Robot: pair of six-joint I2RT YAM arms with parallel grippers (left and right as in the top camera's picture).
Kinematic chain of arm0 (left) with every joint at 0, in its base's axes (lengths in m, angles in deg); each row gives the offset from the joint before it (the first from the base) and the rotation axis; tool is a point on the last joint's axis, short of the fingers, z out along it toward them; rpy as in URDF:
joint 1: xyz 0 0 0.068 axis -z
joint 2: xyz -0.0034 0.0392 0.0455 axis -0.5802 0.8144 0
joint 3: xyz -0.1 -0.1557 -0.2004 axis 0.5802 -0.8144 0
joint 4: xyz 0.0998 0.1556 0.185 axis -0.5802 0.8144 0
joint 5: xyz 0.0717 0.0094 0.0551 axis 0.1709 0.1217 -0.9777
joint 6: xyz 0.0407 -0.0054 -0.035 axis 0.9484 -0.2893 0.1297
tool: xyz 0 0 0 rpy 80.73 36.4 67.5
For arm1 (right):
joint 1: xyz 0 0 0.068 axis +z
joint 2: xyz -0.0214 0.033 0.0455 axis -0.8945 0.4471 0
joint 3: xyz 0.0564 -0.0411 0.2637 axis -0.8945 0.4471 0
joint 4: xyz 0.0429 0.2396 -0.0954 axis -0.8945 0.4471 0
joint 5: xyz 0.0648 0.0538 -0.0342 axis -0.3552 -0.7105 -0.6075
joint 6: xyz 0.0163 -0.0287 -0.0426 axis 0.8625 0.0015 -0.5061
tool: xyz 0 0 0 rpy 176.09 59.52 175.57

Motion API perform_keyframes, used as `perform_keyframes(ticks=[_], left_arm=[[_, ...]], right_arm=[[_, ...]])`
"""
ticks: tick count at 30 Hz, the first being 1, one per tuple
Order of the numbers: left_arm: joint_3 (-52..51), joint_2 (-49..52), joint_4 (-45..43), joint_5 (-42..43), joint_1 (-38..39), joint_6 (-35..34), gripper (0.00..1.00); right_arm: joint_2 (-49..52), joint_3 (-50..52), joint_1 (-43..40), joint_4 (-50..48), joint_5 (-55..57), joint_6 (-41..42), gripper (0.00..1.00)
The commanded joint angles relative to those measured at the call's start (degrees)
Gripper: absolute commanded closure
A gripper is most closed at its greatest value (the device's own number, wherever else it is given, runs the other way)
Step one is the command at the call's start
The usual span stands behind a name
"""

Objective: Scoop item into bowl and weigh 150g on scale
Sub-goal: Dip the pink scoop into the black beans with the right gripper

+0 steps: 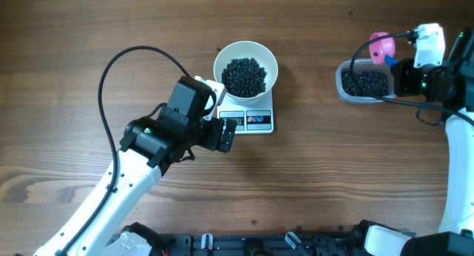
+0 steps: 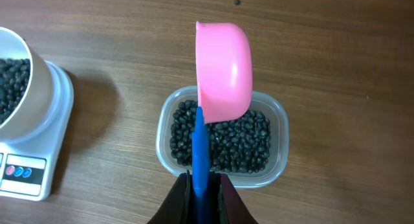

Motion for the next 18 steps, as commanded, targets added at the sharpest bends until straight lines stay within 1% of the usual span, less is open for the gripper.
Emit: perform_keyframes(ticks=[1, 6, 9, 13, 18], left_arm=[[1.11, -0.42, 0.00, 0.48, -0.17, 1.31, 0.00], [1.11, -0.42, 0.00, 0.48, -0.17, 1.31, 0.00], [1.11, -0.42, 0.00, 0.48, -0.17, 1.31, 0.00], [1.11, -0.42, 0.00, 0.48, -0.17, 1.31, 0.00], [1.11, -0.42, 0.00, 0.48, -0.17, 1.31, 0.00]], right_arm=[[-0.57, -0.17, -0.20, -0.44, 0.79, 9.64, 0.96], [-0.57, -0.17, -0.20, -1.60, 0.79, 23.21, 0.96], [-0.57, -0.17, -0.20, -1.95, 0.76, 28.46, 0.96], [-0.57, -0.17, -0.20, -1.90, 0.79, 30.95, 0.96], [-0.02, -0.17, -0.17, -1.64, 0.79, 30.71, 0.96]])
